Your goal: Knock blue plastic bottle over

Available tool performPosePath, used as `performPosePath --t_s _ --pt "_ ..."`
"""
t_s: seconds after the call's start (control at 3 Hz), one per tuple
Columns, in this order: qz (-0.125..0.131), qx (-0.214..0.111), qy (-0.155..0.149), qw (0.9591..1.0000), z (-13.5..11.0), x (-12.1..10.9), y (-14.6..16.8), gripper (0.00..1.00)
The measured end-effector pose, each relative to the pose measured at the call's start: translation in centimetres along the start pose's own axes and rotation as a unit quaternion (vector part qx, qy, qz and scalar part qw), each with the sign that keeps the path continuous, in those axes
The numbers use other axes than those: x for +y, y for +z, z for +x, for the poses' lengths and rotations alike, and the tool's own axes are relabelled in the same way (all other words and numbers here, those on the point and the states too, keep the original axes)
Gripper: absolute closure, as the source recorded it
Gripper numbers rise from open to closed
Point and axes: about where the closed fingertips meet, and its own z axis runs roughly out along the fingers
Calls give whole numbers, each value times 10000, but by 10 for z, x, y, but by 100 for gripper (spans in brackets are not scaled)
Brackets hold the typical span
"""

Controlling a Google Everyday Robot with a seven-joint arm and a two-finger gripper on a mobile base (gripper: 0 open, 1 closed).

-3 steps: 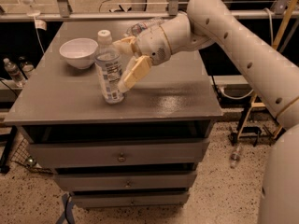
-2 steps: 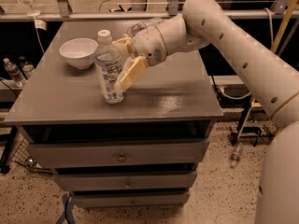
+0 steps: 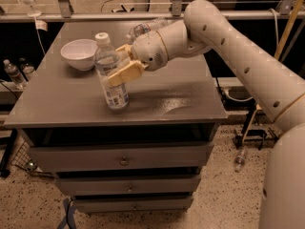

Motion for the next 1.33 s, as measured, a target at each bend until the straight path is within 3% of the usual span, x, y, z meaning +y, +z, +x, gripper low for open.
performPosePath --t_s 0.33,0.67,1.0,1.33 --pt "-5 -61 -30 10000 2 -4 0 72" --pt "165 332 -338 9987 -7 -15 -13 95" --pt "536 1060 -800 9897 -21 -31 -35 100" --pt "890 2346 -1140 9613 -15 -49 -52 100"
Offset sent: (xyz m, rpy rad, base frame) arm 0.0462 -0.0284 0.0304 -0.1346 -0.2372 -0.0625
